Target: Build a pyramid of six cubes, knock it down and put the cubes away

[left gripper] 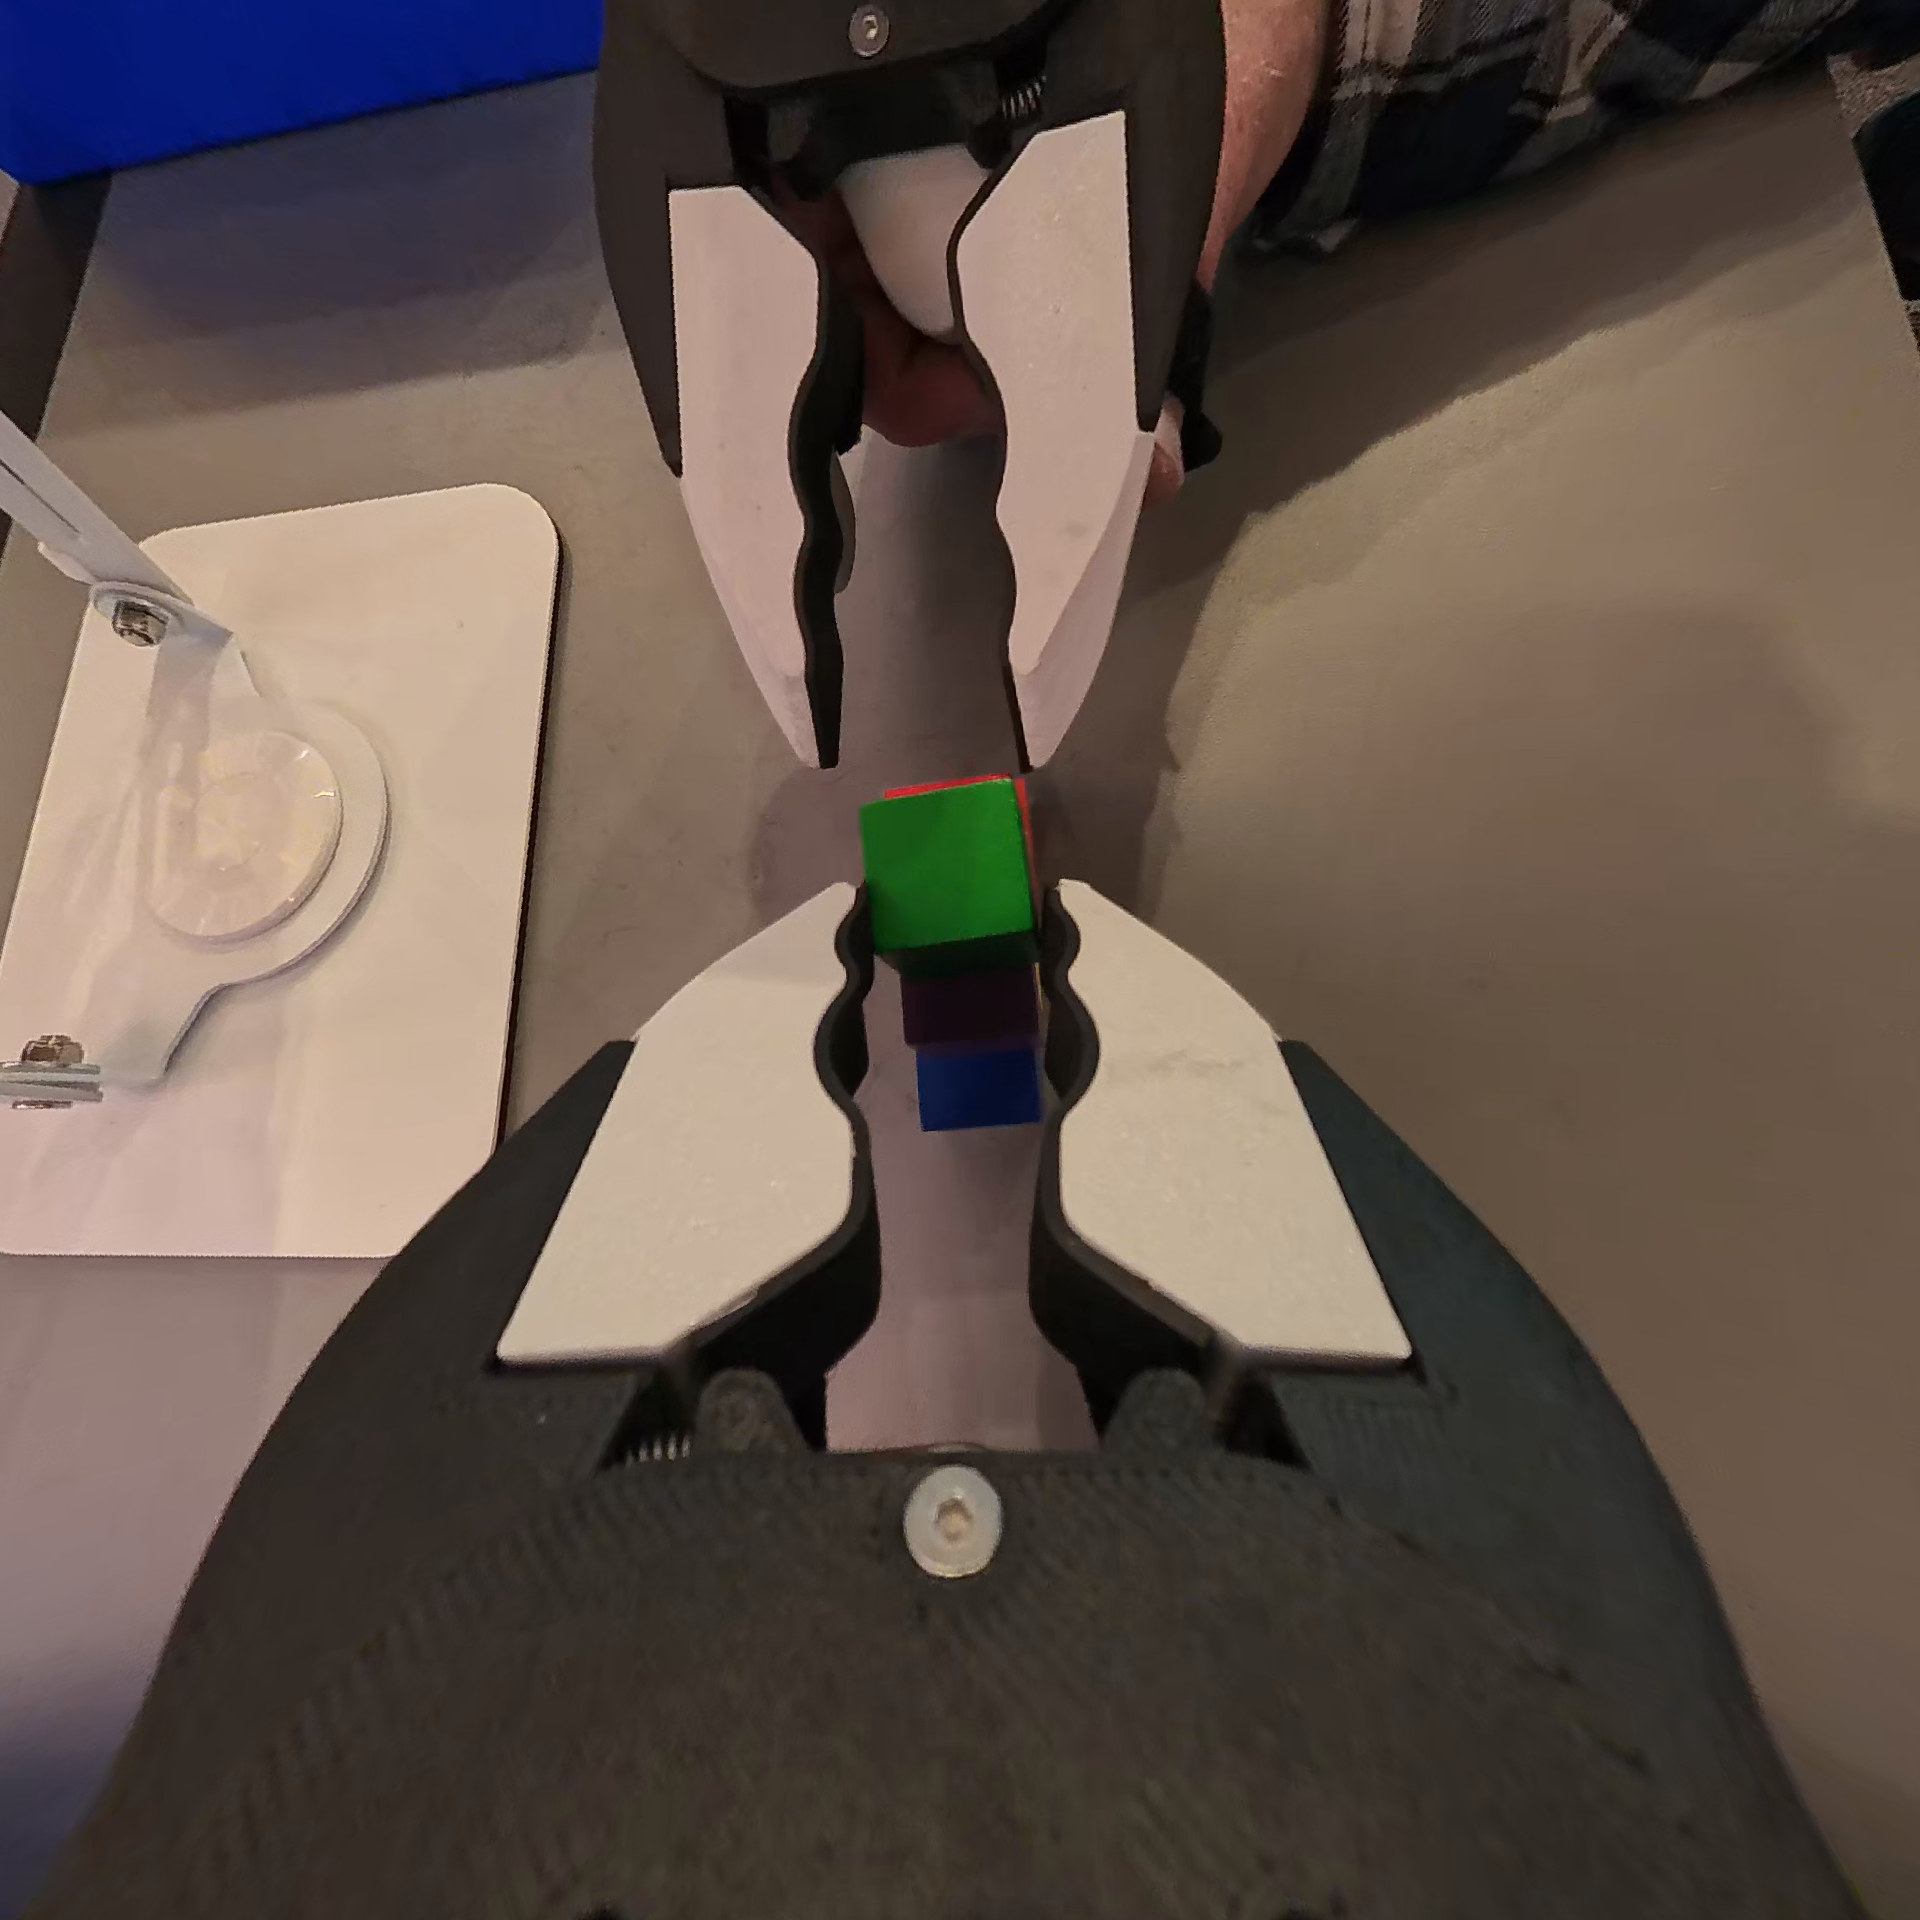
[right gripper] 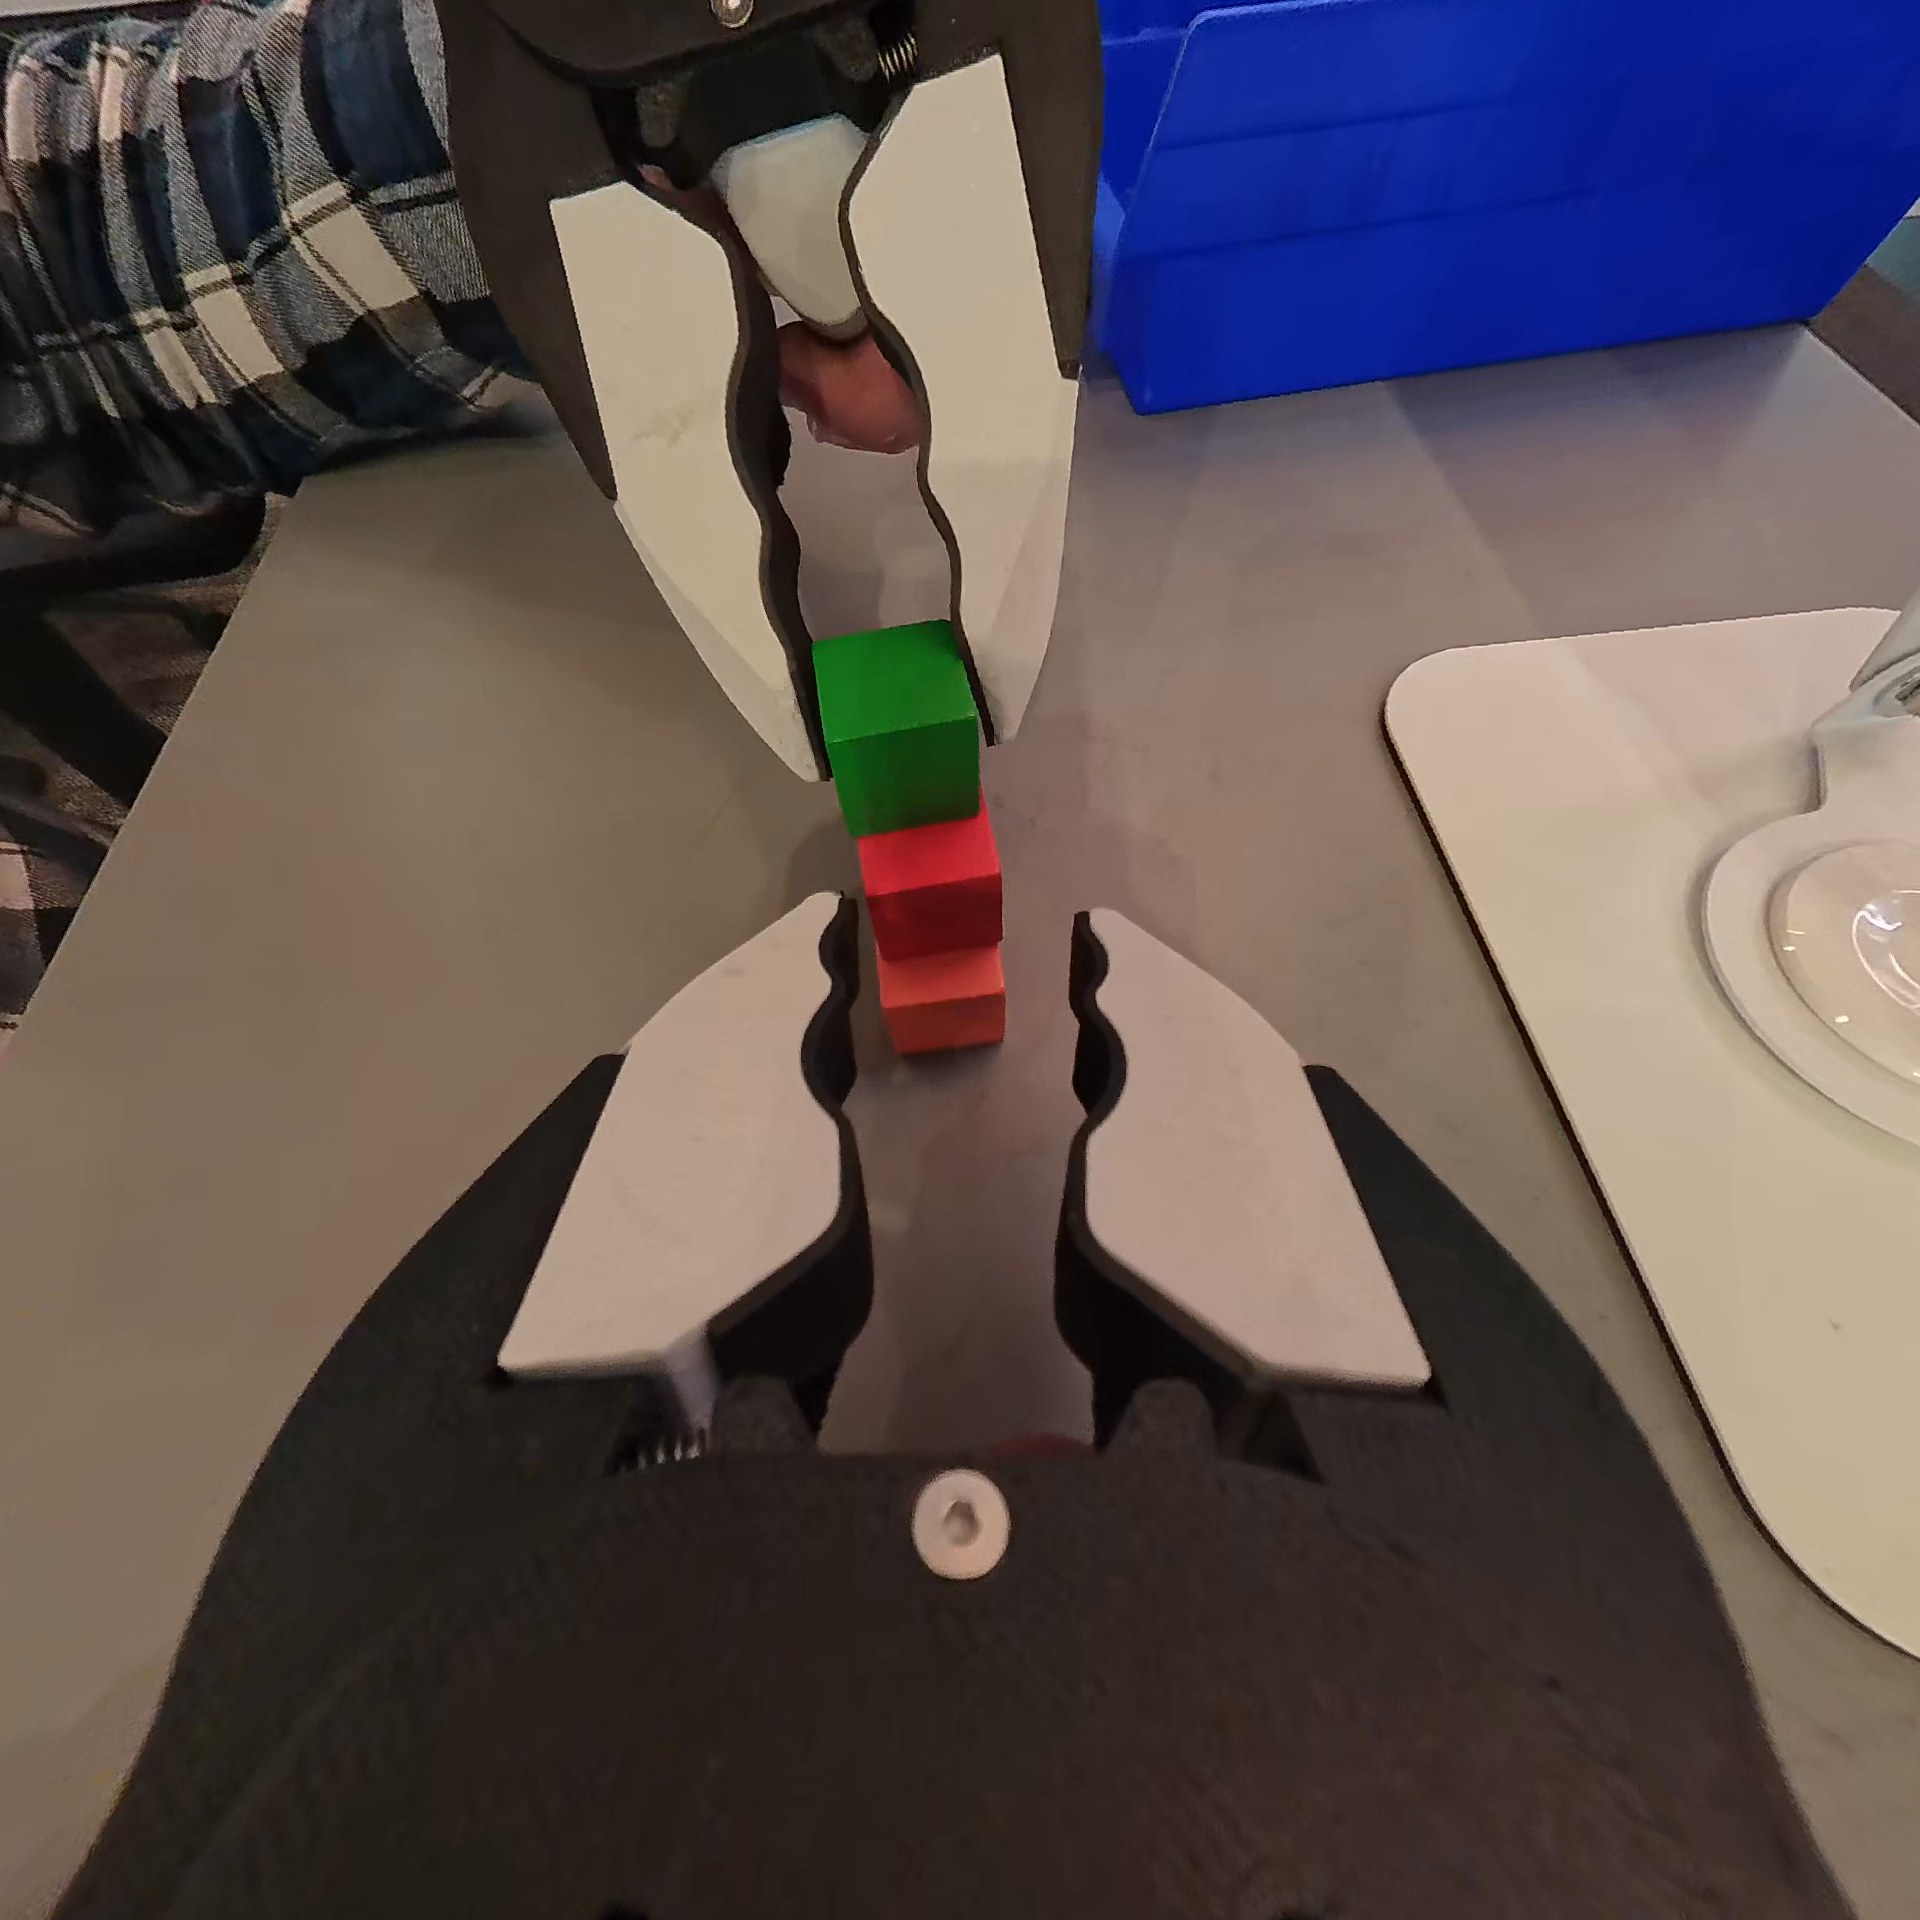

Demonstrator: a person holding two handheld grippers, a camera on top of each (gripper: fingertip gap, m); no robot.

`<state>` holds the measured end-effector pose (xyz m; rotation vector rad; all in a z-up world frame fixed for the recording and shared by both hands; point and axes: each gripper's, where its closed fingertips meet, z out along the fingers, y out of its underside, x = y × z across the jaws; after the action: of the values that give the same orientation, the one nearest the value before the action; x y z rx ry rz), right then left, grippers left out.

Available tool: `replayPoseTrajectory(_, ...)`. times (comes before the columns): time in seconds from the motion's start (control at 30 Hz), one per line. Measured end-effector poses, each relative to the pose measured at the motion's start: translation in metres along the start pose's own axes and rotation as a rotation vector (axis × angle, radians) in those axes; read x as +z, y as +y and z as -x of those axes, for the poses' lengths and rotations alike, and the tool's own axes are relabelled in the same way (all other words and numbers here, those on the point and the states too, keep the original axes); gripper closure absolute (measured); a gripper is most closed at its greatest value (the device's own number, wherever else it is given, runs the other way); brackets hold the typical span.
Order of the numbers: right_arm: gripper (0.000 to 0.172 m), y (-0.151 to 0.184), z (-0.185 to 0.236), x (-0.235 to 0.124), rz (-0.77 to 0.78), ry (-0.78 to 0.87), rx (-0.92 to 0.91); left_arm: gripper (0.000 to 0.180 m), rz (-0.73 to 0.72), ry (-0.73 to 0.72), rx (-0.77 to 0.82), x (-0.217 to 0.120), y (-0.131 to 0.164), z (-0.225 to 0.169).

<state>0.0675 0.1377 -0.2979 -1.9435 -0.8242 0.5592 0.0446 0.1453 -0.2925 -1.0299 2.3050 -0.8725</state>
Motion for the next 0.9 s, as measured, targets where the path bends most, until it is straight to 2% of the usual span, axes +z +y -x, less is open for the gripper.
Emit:
replayPoseTrajectory(0.47,0.133,-0.001,0.000,-0.001,-0.002,-0.002,-0.002,0.150,0.013,-0.007,-0.008,0.003,0.004,0.004)
replayPoseTrajectory(0.63,0.132,-0.001,-0.001,-0.003,-0.007,0.001,-0.001,0.127,0.031,-0.008,-0.014,0.004,0.007,0.003)
replayPoseTrajectory(0.9,0.132,0.005,-0.009,-0.021,-0.024,0.046,0.024,0.118,-0.016,-0.045,-0.071,-0.021,0.010,0.003)
